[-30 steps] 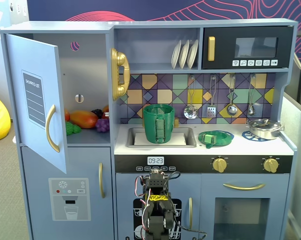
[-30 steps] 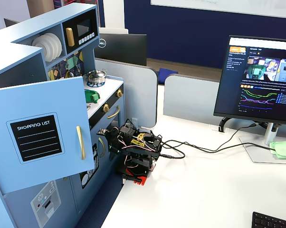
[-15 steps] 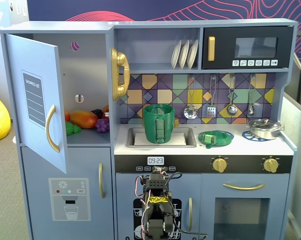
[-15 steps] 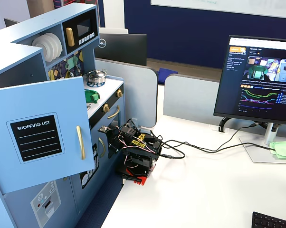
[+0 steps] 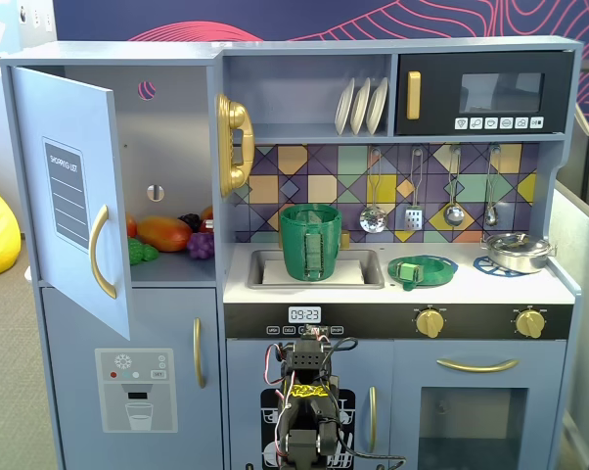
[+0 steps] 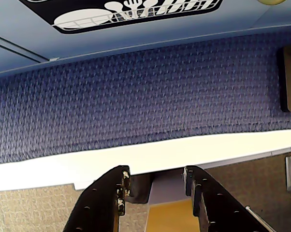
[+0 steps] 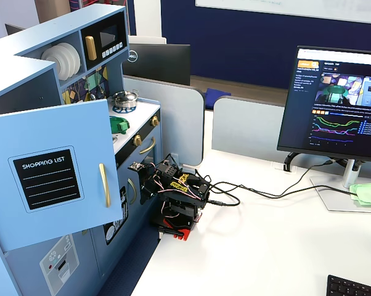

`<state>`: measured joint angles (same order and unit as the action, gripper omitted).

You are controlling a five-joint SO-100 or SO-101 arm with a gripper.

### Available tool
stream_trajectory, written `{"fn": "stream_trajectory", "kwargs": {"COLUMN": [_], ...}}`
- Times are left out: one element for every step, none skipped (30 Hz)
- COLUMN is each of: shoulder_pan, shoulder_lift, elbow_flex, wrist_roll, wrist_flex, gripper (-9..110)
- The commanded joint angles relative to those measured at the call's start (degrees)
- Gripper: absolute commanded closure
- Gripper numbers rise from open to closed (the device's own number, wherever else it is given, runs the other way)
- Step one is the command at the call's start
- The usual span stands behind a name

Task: Take off the lid from the green recipient and place it on the counter

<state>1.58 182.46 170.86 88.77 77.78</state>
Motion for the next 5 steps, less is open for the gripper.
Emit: {"fn": "stream_trajectory", "kwargs": {"shoulder_pan": [0.7,0.7,0.7,0.7,0.7], "shoulder_lift": [-0.4,-0.4,-0.4,-0.4,-0.4], "elbow_flex": [0.9,0.9,0.9,0.9,0.9], "wrist_roll": [-2.0,-2.0,-2.0,-2.0,-2.0], "wrist_flex": [10.0,10.0,10.0,10.0,10.0], "gripper": [97,97,97,97,97]}}
